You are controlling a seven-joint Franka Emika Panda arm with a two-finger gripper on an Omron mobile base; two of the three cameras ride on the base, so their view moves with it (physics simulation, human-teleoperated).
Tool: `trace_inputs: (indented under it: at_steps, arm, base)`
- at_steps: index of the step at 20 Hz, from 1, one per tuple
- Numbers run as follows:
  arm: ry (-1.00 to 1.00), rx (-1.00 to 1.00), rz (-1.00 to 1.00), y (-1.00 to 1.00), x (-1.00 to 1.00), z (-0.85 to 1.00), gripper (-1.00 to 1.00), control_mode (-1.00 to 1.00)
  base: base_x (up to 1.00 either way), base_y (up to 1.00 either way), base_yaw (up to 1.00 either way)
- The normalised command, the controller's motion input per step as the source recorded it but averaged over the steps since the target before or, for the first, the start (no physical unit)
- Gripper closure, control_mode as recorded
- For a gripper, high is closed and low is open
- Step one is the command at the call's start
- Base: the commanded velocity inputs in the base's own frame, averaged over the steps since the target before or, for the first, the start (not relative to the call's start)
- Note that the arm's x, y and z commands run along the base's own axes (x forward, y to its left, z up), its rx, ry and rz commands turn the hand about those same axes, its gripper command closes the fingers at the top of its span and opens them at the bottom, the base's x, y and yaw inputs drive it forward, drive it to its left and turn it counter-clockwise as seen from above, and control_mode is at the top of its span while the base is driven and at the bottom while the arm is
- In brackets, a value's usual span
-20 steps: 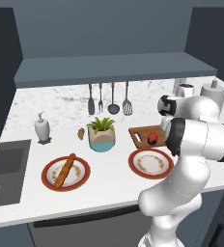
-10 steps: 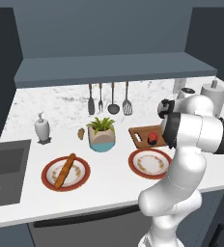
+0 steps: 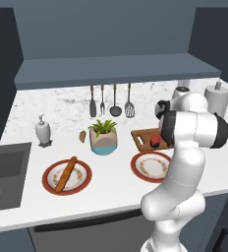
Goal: From the different types of pastries on the counter, select a croissant and place it on the cutting board. Then retrieve a jar of jam from the cabinet and place it alongside the croissant on the cutting board.
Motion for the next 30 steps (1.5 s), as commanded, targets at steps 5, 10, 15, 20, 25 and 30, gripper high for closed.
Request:
trace_inputs:
  at_steps: [5, 10, 15, 20, 25, 30]
  arm:
    - [-0.02, 0.00, 0.00, -0.01, 0.15, -0.23, 1.00, -1.00]
    - [0.00, 0.00, 0.00, 0.00, 0.47, -0.53, 1.00, -1.00]
    - [-0.02, 0.00, 0.00, 0.00, 0.19, -0.15, 1.00, -1.00]
    - [0.00, 0.00, 0.00, -0.02, 0.00, -0.01, -1.00, -1.00]
    - [0.00, 0.00, 0.00, 0.00, 0.00, 0.00, -1.00, -1.00]
    - [-0.06, 0.00, 0.00, 0.00, -0.03, -0.07, -1.00, -1.00]
  base:
    - [0.00, 0.00, 0.00]
    - [0.00, 0.00, 0.00]
    - [0.00, 0.00, 0.00]
    - [0.00, 0.00, 0.00]
    - [0.00, 0.00, 0.00]
    - [0.00, 0.00, 0.00]
